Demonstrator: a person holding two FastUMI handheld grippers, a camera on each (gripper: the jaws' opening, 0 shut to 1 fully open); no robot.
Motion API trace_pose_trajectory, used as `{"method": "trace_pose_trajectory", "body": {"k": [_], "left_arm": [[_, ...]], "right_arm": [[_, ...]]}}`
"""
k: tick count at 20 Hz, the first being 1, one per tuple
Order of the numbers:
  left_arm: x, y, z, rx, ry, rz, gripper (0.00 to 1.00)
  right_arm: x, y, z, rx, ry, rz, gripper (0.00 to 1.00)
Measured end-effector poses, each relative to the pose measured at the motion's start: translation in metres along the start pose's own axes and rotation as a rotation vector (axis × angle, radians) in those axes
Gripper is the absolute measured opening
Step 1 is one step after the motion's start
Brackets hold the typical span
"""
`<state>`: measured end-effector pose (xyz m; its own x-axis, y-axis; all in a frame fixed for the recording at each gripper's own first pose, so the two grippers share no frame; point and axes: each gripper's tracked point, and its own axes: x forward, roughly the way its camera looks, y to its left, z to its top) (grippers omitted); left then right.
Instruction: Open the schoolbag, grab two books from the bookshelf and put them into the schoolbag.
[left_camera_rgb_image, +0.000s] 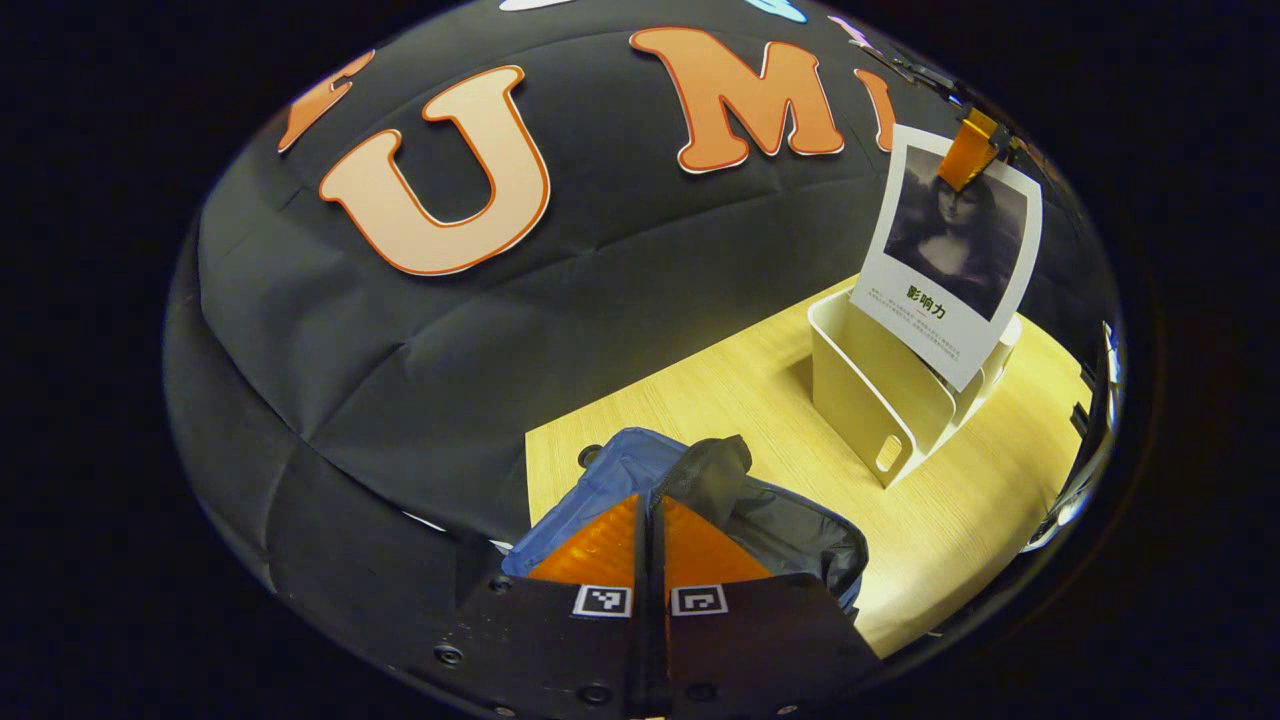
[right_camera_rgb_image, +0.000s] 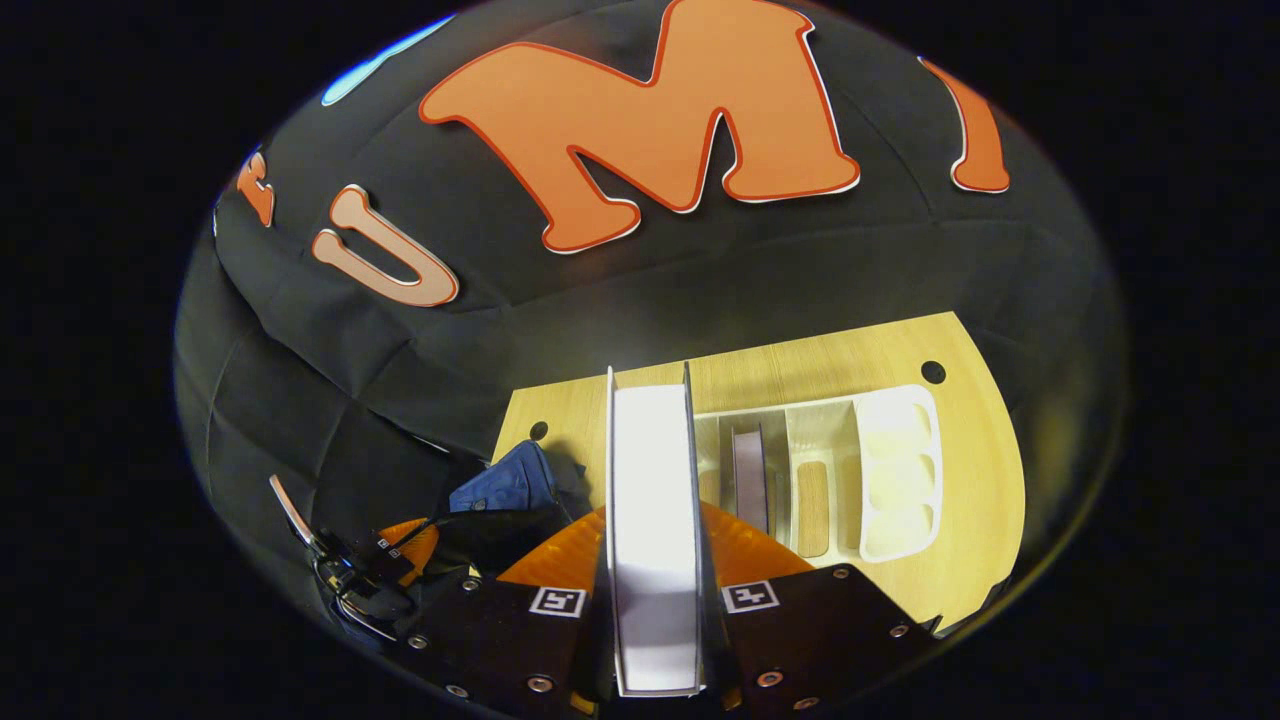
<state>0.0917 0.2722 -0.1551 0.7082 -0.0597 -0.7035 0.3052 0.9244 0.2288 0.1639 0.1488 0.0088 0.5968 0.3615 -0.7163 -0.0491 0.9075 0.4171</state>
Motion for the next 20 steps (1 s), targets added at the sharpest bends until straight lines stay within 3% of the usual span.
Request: {"method": "trace_pose_trajectory", "body": {"k": [7, 20], "left_arm": [[0.001, -0.006, 0.002, -0.015, 0.022, -0.009, 0.01], [-0.001, -0.014, 0.003, -0.014, 0.072, -0.025, 0.0]], "right_arm": [[0.003, 0.017, -0.009, 0.091, -0.002, 0.154, 0.34], [0.04, 0.07, -0.089, 0.276, 0.062, 0.276, 0.34]]}}
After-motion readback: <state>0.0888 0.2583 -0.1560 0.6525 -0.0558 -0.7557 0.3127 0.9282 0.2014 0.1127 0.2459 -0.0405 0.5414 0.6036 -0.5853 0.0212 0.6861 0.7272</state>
